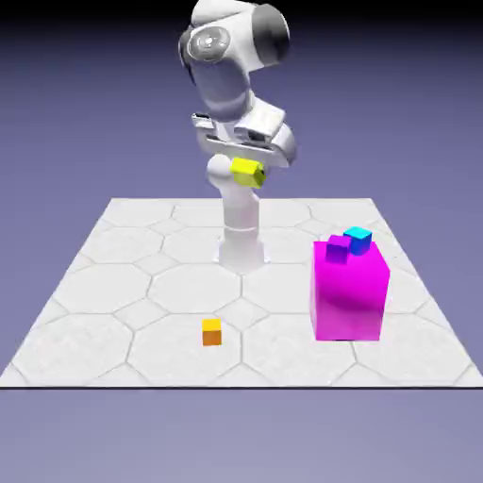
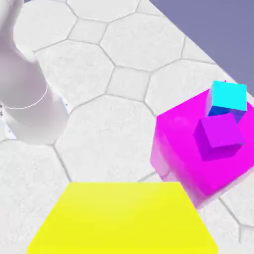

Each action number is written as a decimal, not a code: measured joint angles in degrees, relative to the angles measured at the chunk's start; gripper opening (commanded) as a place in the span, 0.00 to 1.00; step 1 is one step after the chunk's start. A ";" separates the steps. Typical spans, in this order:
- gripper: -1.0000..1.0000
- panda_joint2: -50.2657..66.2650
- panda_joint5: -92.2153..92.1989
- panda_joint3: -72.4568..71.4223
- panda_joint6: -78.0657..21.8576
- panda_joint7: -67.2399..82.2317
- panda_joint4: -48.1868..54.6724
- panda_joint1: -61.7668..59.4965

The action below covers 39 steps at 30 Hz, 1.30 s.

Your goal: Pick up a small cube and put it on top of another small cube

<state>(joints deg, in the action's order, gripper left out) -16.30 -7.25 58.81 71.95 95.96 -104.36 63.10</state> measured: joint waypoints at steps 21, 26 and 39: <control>0.00 -37.44 3.87 21.26 2.85 -25.20 -2.50 43.61; 0.00 -46.35 4.78 26.33 3.53 -31.20 -3.09 53.99; 0.00 -61.95 7.27 35.81 9.21 -40.67 -10.34 70.15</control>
<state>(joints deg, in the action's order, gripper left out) -78.25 0.03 94.62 81.15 55.29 -114.70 133.25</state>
